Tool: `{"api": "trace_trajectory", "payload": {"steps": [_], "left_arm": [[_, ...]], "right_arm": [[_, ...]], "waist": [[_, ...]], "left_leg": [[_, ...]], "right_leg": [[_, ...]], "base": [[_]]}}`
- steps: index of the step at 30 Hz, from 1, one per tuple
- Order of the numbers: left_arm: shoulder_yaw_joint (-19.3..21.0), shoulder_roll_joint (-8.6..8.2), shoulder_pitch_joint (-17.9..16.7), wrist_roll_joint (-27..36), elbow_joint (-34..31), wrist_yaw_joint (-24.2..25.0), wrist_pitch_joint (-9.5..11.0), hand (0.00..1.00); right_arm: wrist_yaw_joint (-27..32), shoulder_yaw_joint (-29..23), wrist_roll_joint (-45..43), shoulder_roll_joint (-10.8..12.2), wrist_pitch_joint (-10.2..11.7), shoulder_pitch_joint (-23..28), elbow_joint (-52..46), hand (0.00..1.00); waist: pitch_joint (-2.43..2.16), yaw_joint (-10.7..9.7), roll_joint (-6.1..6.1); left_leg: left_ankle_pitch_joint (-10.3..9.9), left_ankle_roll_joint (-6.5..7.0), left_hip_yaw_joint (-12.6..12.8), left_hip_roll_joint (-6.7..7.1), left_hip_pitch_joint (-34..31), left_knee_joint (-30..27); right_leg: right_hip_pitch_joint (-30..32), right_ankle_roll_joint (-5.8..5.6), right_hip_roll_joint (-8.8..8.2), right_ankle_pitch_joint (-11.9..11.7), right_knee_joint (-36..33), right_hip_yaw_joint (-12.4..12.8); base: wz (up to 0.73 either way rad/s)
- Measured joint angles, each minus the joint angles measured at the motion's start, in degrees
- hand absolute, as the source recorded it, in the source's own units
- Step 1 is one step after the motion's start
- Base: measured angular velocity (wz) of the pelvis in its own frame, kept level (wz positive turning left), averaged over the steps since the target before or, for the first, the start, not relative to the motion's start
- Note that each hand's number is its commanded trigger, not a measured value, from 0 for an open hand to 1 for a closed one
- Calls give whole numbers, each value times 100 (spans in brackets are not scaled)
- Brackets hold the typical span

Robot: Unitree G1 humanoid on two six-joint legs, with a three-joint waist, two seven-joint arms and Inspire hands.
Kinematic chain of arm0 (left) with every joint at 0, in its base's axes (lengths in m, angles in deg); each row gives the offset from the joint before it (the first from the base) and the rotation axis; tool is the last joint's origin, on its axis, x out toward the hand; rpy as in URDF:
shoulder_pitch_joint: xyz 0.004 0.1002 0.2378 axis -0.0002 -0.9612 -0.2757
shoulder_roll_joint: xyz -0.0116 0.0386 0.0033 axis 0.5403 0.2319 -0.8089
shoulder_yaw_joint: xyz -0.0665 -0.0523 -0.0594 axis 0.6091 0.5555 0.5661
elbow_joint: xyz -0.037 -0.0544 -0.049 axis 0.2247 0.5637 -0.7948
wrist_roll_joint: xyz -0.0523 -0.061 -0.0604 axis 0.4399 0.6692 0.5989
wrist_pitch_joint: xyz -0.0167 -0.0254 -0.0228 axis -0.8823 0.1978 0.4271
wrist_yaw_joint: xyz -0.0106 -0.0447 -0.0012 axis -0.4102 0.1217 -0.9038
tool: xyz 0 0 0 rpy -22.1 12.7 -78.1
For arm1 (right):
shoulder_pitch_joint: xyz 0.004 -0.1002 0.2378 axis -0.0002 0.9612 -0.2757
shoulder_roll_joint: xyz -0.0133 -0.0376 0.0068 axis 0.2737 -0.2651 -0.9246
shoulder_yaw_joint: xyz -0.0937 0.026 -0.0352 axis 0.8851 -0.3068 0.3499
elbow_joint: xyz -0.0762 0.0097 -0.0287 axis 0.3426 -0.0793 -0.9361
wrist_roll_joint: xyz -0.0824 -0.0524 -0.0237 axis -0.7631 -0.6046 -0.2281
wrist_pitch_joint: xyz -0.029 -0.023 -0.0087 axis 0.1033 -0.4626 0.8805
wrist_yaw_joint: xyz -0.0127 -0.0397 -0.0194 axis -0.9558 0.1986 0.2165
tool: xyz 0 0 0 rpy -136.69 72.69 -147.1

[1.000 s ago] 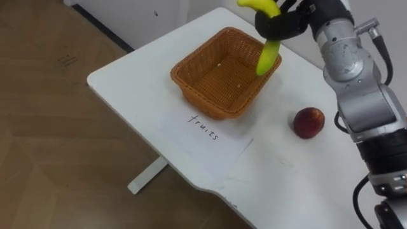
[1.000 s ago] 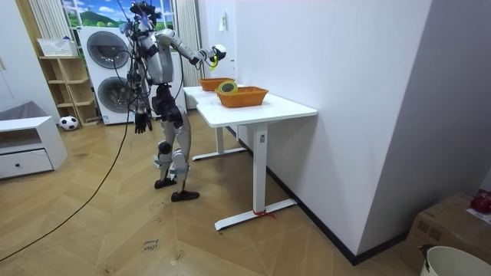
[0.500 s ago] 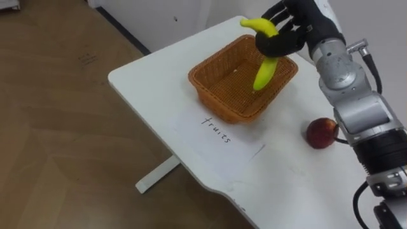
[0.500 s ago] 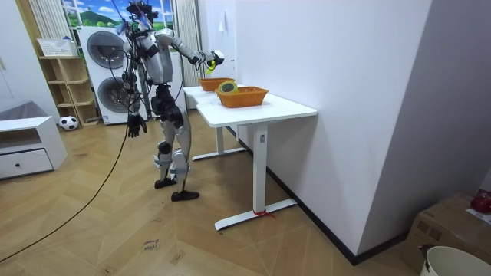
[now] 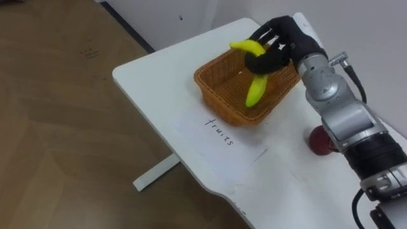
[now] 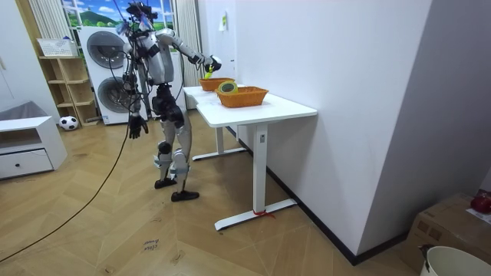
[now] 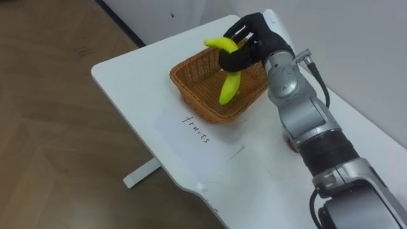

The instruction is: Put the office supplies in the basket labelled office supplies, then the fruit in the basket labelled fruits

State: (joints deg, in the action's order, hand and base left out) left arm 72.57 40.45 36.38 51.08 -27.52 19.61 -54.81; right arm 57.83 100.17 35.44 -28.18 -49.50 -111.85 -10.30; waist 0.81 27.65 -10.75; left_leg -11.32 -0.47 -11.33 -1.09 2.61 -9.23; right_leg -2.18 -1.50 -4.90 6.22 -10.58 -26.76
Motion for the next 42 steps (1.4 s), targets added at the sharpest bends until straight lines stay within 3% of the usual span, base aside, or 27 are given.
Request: {"api": "trace_trajectory", "payload": {"steps": [5, 9, 17, 24, 28, 35, 42], "left_arm": [[-1, 10, 8, -1, -2, -44, 1, 0], [-4, 10, 7, -1, 1, -49, -2, 0], [-7, 11, 10, -1, 3, -50, -4, 0], [-32, 31, 11, 5, 3, -50, 15, 0], [-37, 33, 14, 2, -1, -29, 33, 0], [-92, 16, 12, 5, 3, 13, 85, 0], [-119, -2, 13, 4, -7, -29, 114, 0]], "right_arm": [[2, 84, 68, 0, 0, 0, 63, 0], [-10, 277, 71, 2, 43, -7, 238, 0], [-11, 282, 73, 2, 52, -10, 362, 0], [-11, 281, 140, 2, 179, -33, 593, 0], [-11, 265, 133, 2, 199, -33, 637, 0], [-7, 180, 122, 2, 440, -33, 635, 0], [201, -5, 140, 2, 457, -32, 644, 0]], "waist": [[4, 100, -10], [42, 139, -55], [44, 196, -60], [52, 187, -49], [86, 88, 8], [39, -69, 168], [-3, -242, 242]], "left_leg": [[-6, 7, 2, -1, 0, 4], [-7, 7, 0, -1, -9, 2], [-15, 14, 1, -1, -12, 2], [-15, 14, -1, -1, -12, -6], [-23, 12, 21, 1, -7, -33], [-23, 12, 68, 10, -2, -39], [-21, 13, 136, 7, 12, -65]], "right_leg": [[4, -1, 0, 1, 1, -8], [5, -2, 0, 1, 3, -14], [6, -2, 0, 1, 6, -15], [-14, -3, 0, 2, 8, -6], [-66, -28, -3, 18, 26, 99], [-75, -30, -1, 19, 77, 135], [-73, -30, -3, 19, 82, 154]], "base": [[0], [0], [0], [1], [7], [-3], [0]]}}
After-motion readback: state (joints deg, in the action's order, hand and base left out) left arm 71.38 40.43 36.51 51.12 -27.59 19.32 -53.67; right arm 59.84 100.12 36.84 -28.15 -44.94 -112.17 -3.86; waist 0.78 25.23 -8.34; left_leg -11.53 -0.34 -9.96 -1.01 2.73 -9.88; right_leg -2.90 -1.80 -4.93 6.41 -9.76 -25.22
